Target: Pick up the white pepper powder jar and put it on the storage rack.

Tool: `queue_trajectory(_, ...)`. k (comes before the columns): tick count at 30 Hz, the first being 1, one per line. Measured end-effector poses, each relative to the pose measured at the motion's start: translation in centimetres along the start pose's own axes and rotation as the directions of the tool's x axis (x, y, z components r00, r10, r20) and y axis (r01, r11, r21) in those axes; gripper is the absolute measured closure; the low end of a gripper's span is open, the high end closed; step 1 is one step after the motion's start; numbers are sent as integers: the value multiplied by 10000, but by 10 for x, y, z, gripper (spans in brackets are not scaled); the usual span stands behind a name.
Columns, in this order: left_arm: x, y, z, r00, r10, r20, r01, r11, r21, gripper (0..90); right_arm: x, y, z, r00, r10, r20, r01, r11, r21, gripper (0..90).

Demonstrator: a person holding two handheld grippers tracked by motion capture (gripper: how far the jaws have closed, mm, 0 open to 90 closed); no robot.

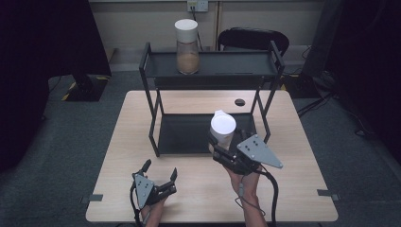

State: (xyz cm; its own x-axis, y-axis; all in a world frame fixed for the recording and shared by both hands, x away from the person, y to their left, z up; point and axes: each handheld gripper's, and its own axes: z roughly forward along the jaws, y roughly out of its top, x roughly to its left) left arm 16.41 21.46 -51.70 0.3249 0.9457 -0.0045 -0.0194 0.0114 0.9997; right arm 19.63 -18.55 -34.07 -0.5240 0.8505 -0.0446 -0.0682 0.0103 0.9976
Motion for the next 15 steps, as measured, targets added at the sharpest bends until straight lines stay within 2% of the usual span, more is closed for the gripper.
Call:
queue_trajectory(11,0,0,0,10000,-2,1,2,10000,1,32,-12,31,15,10000,19,-83,-19,10000,-82,306)
queue_trajectory(15,0,0,0,10000,-2,-17,2,10000,-3,33,-15,43,21,9999,-110,-71,109,9999,-116,306)
